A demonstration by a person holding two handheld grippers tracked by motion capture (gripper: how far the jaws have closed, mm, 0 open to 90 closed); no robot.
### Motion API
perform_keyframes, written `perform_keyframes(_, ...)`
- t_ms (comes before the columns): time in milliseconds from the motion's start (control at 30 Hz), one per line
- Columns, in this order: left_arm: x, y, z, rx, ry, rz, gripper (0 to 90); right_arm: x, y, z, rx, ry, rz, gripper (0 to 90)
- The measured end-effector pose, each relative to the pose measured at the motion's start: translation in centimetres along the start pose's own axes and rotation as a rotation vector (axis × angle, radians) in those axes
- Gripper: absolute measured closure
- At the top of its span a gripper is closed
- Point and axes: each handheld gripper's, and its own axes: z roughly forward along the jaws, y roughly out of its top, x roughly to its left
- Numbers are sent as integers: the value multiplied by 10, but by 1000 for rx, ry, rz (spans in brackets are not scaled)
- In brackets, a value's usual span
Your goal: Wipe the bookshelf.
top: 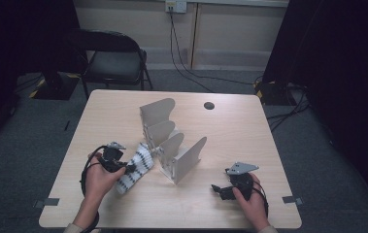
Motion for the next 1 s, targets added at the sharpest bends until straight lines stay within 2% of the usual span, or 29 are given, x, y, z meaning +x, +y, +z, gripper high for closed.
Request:
perform_keyframes(133, 0, 11, -21, -43, 16, 2, 775, 0, 0, 0, 0, 0, 0, 140)
perform_keyframes(367, -9, 42, -56, -124, 28, 57, 775, 0, 0, 0, 0, 0, 0, 140)
perform_keyframes(500, -17, 62, -67, -160, 34, 94, 773, 0, 0, 0, 0, 0, 0, 140)
perform_keyframes(567, -21, 69, -68, -176, 30, 99, 773, 0, 0, 0, 0, 0, 0, 140)
perform_keyframes(633, -23, 74, -66, -167, 35, 116, 772, 0, 0, 0, 0, 1, 0, 140)
perform_keyframes(733, -23, 76, -56, -139, 40, 119, 773, 0, 0, 0, 0, 0, 0, 140)
perform_keyframes(1000, -14, 69, -34, -122, 35, 81, 773, 0, 0, 0, 0, 0, 0, 140)
